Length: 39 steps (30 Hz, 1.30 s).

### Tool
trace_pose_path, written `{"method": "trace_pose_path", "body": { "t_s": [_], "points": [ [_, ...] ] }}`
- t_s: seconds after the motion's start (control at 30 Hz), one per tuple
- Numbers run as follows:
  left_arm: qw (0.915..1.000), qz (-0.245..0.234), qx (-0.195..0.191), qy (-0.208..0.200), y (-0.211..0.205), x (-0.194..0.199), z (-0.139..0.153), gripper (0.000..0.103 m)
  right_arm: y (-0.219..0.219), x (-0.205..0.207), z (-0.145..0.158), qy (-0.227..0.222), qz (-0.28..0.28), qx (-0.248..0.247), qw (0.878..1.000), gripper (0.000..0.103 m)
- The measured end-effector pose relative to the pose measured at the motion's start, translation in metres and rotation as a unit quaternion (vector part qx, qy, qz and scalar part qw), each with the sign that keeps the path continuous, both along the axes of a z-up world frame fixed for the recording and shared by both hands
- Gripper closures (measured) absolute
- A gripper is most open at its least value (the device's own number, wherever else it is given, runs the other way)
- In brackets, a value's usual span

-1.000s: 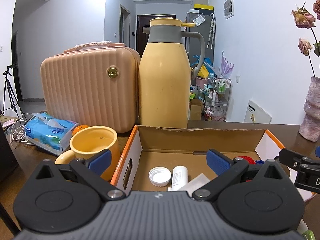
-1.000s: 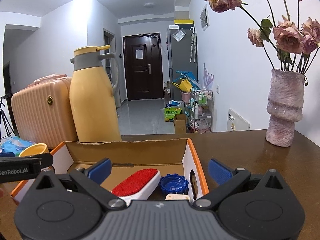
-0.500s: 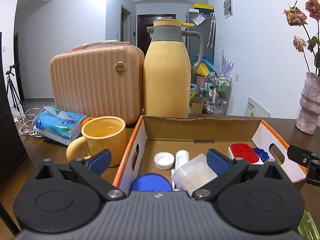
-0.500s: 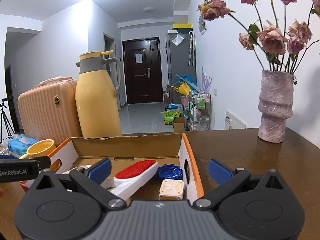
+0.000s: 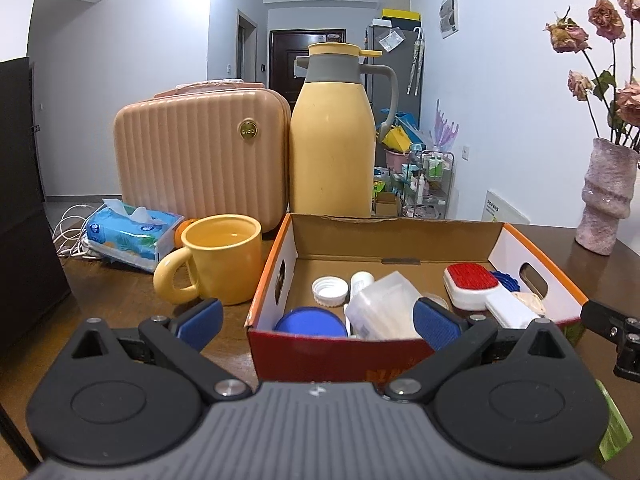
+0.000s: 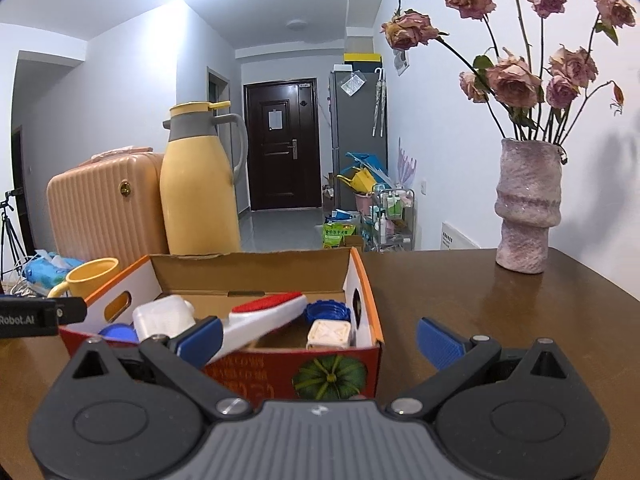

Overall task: Organize rigid objects
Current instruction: 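Grasp the green spray bottle with the right tool while the left tool moves toward the white round cap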

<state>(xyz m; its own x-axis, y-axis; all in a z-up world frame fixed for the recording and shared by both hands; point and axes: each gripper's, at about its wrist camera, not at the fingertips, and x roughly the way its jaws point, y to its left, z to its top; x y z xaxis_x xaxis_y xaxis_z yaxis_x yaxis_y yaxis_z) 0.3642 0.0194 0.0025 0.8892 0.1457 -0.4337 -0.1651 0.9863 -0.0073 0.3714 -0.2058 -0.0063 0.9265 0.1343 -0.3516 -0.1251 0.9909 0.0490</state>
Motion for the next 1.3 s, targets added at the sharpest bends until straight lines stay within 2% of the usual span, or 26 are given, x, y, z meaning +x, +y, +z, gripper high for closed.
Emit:
{"method": "trace_pose_path", "body": {
  "t_s": [0.37,0.8,1.1,1.3],
  "points": [
    [0.9997,-0.02,-0.002,0.014,-0.001,-0.033,-0.011,0.0,-0.008,-0.031,-0.016,0.013,0.005,-0.01,1.0,0.0],
    [0.9976,-0.047,-0.001,0.051,0.003,-0.068,-0.037,0.0,-0.015,-0.065,-0.035,0.035,0.011,-0.031,0.999,0.0],
    [0.9968,-0.042,-0.011,0.067,0.01,-0.07,-0.044,0.0,-0.019,-0.053,-0.045,0.072,-0.009,-0.035,0.997,0.001],
    [0.9966,-0.044,-0.013,0.068,0.01,-0.07,-0.044,0.0,-0.021,-0.024,-0.058,0.123,-0.011,-0.047,0.991,0.009]
  ]
}}
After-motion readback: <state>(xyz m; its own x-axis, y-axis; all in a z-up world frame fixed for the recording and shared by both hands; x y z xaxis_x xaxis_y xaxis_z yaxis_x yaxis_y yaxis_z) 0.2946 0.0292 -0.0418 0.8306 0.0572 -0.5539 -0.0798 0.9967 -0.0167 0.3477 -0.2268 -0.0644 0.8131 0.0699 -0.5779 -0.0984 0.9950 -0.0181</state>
